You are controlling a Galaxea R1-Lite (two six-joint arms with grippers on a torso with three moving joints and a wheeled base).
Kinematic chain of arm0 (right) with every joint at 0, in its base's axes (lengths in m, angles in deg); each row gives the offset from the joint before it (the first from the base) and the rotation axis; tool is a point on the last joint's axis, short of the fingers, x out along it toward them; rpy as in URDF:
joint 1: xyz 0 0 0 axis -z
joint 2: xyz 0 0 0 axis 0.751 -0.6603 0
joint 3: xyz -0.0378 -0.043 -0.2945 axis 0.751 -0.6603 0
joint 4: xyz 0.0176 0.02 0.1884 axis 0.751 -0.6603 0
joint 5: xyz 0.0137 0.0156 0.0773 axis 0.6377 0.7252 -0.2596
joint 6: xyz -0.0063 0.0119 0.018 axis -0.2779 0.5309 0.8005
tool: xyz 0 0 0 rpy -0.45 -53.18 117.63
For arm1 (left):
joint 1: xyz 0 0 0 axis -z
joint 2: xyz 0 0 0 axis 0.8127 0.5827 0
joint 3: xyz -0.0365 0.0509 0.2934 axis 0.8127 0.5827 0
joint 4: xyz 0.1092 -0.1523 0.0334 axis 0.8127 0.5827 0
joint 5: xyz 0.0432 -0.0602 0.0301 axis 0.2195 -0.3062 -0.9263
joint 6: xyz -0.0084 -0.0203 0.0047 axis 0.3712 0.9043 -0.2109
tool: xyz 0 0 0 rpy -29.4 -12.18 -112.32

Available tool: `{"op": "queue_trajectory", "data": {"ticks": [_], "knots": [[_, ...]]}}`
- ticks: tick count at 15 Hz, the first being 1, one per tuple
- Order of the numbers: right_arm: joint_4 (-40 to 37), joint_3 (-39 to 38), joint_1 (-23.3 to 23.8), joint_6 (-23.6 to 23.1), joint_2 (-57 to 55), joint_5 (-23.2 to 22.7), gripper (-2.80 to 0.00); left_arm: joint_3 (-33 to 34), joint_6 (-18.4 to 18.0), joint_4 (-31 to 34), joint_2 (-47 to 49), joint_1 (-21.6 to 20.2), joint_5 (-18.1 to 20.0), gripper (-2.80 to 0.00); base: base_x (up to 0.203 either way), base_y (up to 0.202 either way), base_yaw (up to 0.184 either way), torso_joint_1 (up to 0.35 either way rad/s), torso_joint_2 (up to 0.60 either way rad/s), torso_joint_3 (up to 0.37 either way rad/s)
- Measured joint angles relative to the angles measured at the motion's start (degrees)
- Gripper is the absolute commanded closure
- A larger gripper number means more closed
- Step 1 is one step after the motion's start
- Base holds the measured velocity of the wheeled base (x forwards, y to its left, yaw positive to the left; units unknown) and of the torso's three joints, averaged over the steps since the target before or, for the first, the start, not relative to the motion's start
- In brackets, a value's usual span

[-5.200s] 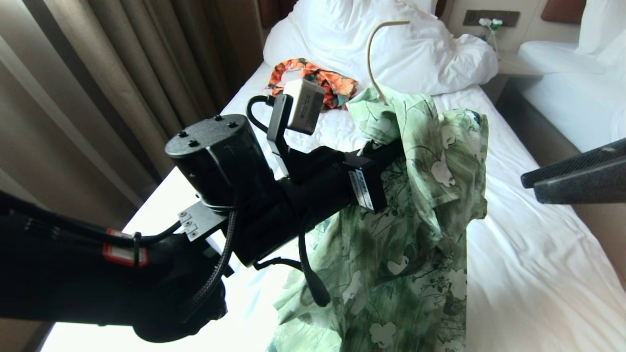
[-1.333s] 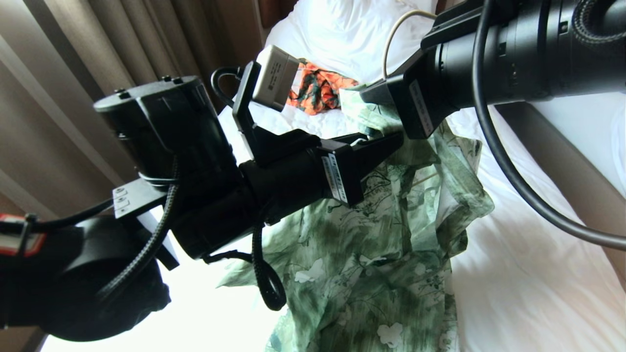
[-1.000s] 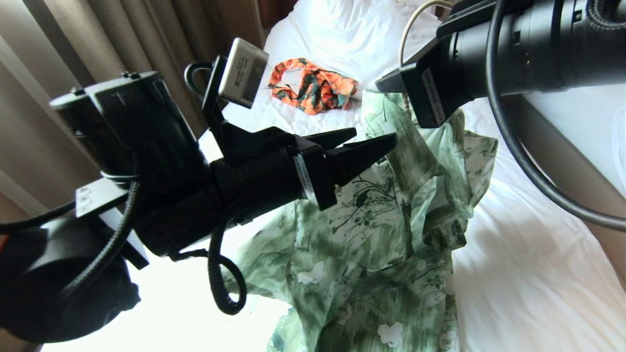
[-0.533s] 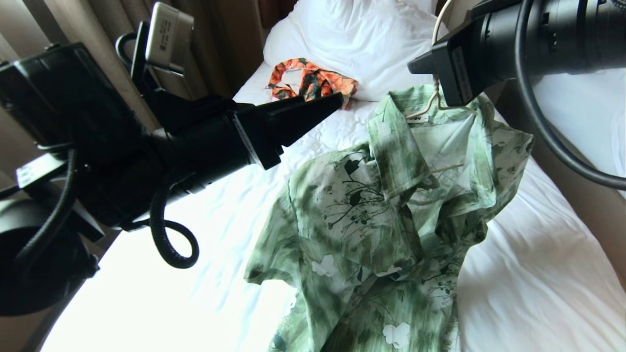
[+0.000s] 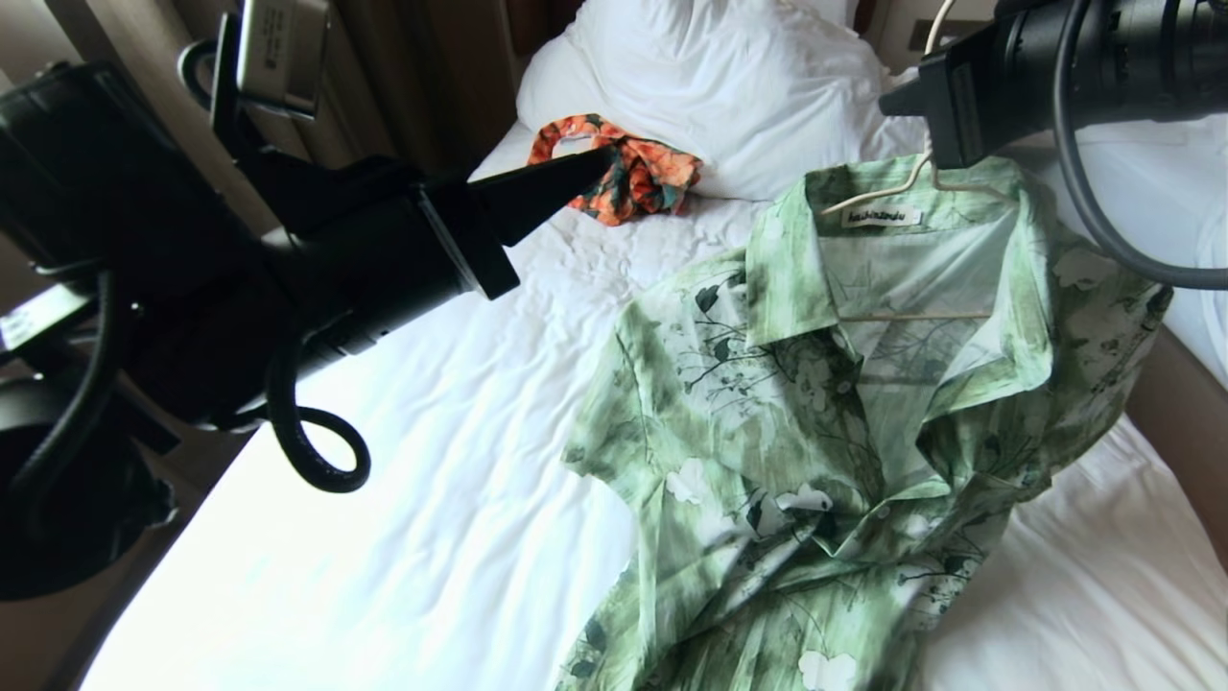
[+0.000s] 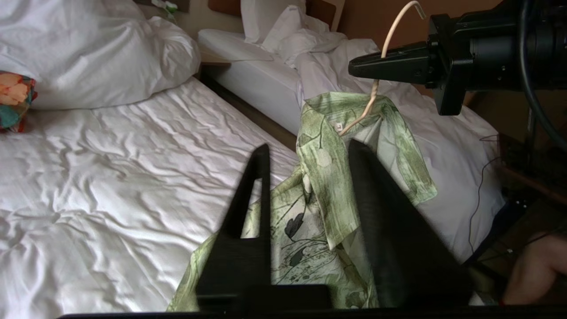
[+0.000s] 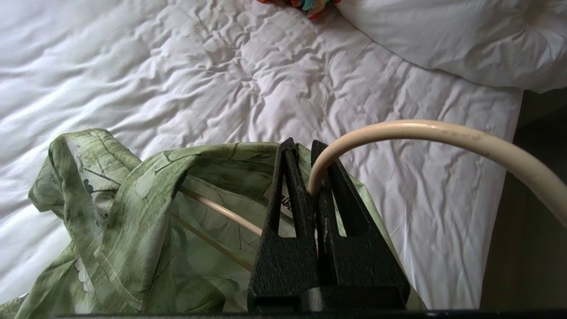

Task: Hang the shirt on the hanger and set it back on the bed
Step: Take the clothes hanger out of the clothes

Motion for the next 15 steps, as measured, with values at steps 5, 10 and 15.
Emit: {"op": "queue_trajectory", "data": {"ticks": [5, 10, 15], "knots": [[2.7, 0.0, 1.4, 1.1, -0.1, -0.2, 0.00, -1.3, 1.3, 0.3, -1.1, -1.7, 0.1, 0.00, 0.000, 0.000, 0.000, 0.041, -0.21, -0.169], [8.4, 0.1, 1.8, 0.4, -0.8, -0.1, 0.00, -2.1, 1.5, 0.5, -1.4, -2.2, -0.1, 0.00, 0.000, 0.000, 0.000, 0.113, -0.48, -0.355], [9.9, 0.2, 1.8, 0.0, -1.1, -0.2, 0.00, -2.2, 1.5, 0.5, -1.5, -2.2, -0.1, 0.00, 0.000, 0.000, 0.000, 0.167, -0.52, -0.362]]}}
